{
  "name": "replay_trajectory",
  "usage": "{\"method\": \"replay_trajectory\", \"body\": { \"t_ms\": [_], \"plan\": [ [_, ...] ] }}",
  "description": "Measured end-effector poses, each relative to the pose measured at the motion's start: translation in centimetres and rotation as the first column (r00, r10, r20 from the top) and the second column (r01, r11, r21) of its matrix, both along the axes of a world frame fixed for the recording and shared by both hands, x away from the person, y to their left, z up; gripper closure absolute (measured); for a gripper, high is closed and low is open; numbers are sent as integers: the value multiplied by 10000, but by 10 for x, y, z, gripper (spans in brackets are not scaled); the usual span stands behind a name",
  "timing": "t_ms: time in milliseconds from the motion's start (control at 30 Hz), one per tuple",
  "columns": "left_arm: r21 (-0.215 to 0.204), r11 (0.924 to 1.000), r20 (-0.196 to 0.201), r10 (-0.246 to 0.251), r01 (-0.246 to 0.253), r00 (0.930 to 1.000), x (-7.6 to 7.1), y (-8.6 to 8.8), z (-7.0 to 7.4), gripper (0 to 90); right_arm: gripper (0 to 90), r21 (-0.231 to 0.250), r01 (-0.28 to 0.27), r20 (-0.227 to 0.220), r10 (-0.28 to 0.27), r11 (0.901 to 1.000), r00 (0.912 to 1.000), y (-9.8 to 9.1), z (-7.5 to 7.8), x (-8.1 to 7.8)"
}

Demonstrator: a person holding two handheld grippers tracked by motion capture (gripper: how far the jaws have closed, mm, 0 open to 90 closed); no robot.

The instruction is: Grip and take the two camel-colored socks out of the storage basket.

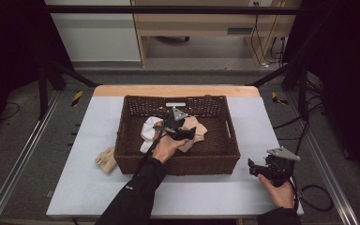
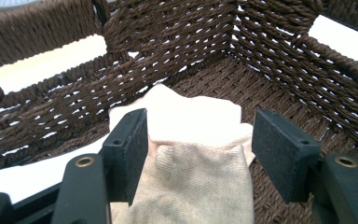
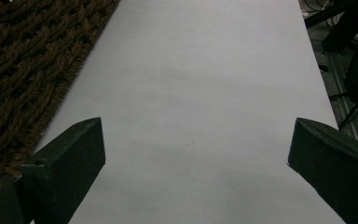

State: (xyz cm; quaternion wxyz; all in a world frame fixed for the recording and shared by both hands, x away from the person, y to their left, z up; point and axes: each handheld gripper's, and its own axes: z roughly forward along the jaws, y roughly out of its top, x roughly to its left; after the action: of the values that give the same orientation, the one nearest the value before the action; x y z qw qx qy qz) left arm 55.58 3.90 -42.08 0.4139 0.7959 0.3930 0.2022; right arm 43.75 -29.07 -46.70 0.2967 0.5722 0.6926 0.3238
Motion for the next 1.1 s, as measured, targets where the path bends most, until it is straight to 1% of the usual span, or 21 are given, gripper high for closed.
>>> {"method": "replay_trajectory", "body": {
  "t_ms": [33,167,200,233,267,400,467,567,667,733,767,800,833,867,900,933,967,1000,1100],
  "plan": [
    [29,10000,-63,-30,31,10000,0,-1,0,360,42,-5,1,6,-1,10000,10000,0,0,0],
    [414,9991,-58,-86,88,9999,-1,-5,-3,357,42,5,12,8,-12,10000,10000,0,0,0],
    [765,9970,-6,-114,114,9999,-2,-6,-4,359,42,-13,5,-1,-5,10000,10000,0,0,0],
    [765,9970,-6,-114,114,9999,-2,-6,-4,363,42,-13,5,-1,-5,10000,10000,0,0,0],
    [901,9958,-11,-143,144,9999,-2,-7,-5,365,42,-18,17,-22,-17,10000,10000,0,0,0],
    [1053,9943,-72,-146,153,9999,-2,-10,-7,373,42,-23,10,-19,-10,10000,10000,0,0,0],
    [1209,9923,-134,-265,279,9996,-1,-11,-9,371,42,-31,29,-41,-29,10000,10000,0,0,0],
    [1641,9859,-152,-309,330,9994,-1,-15,-12,369,42,-30,32,-56,-32,10000,10000,0,-1,1],
    [1659,9854,-386,-319,379,9987,0,-17,-13,365,42,-69,25,-70,-25,10000,10000,0,-1,1],
    [1596,9863,-561,-323,409,9979,1,-16,-15,380,42,-70,14,-69,-14,10000,10000,0,-1,1],
    [1620,9858,-683,-327,434,9971,1,-16,-15,410,42,-54,18,-83,-18,10000,10000,0,-1,1],
    [1632,9854,-1037,-320,487,9941,1,-16,-16,483,42,-33,25,-106,-25,10000,9999,1,-1,1],
    [1632,9854,-1037,-320,487,9941,1,-16,-16,532,42,-33,25,-106,-25,10000,9999,1,-1,1],
    [1599,9859,-1169,-303,489,9927,2,-15,-17,567,42,-36,16,-131,-16,10000,9999,1,-1,1],
    [1627,9854,-1289,-286,495,9912,2,-15,-16,567,42,-36,16,-131,-16,10000,9999,1,-1,1],
    [1678,9841,-1494,-326,578,9882,2,-14,-16,650,42,-27,16,-135,-17,10000,9999,1,-1,1],
    [1678,9841,-1494,-326,578,9882,2,-14,-16,690,42,-27,16,-135,-17,10000,9999,1,-1,1],
    [1682,9839,-1568,-334,600,9871,2,-13,-16,690,42,-36,13,-128,-14,10000,9999,1,-1,1],
    [1756,9822,-1664,-376,672,9853,2,-12,-14,784,43,-24,8,-138,-8,10000,9999,1,-1,1]
  ]
}}
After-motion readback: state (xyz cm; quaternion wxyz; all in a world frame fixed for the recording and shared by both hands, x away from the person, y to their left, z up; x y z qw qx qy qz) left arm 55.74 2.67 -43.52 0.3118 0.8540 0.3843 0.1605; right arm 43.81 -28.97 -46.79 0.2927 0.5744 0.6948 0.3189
